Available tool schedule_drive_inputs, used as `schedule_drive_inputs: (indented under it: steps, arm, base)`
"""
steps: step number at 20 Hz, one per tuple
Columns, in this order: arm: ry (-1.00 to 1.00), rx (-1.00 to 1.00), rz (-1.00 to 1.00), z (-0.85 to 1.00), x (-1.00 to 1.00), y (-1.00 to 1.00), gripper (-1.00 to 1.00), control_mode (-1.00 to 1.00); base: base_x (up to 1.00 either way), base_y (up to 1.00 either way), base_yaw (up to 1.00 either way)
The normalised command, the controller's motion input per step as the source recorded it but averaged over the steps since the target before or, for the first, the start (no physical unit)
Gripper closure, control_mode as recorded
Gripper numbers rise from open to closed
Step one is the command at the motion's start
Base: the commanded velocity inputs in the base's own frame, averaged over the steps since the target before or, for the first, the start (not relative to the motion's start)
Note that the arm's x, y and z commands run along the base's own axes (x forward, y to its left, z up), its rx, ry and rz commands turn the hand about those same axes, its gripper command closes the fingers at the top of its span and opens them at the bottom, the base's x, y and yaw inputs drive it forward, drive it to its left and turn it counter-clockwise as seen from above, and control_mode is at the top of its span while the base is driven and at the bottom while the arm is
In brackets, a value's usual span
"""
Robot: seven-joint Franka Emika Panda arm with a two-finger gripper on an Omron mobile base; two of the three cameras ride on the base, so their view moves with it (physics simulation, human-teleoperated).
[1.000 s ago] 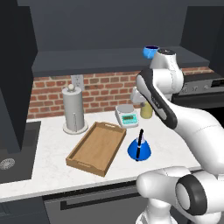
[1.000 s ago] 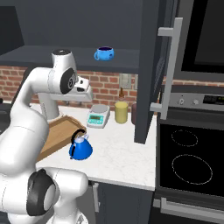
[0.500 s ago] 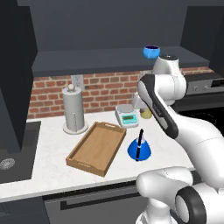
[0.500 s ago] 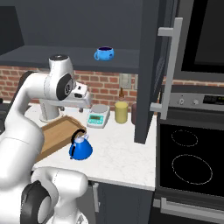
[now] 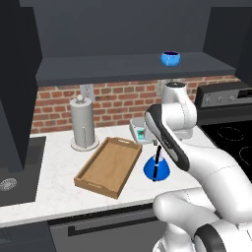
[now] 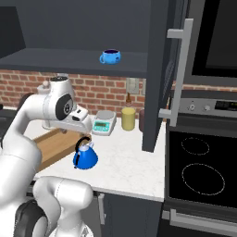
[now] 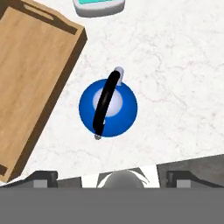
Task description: Pick the kettle from the counter and place it on the tray. Then pick the mug from the cabinet and place it on the tray. Then close the cabinet doors.
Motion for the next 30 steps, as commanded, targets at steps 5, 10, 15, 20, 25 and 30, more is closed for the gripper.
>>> schedule_drive_inputs:
  steps: [5,10,15,20,25,30]
  arm:
    - [0.03,0.00,-0.15,-0.33,0.03,-0.02,-1.00,-1.00]
    - [0.00,0.00,-0.07,-0.33,0.25,-0.10,-1.00,-1.00]
    - [0.02,0.02,-0.02,-0.27,0.43,-0.01,-1.00,-1.00]
    - [0.10,0.01,0.00,-0.22,0.47,0.00,-1.00,-1.00]
    - [0.06,0.01,0.00,-0.18,0.27,-0.01,-1.00,-1.00]
    - [0.01,0.02,0.00,-0.12,0.08,0.00,-1.00,-1.00]
  base:
    - [0.00,0.00,0.00]
    - [0.00,0.00,0.00]
    - [0.00,0.00,0.00]
    - [0.00,0.00,0.00]
    - [0.00,0.00,0.00]
    - [0.00,0.00,0.00]
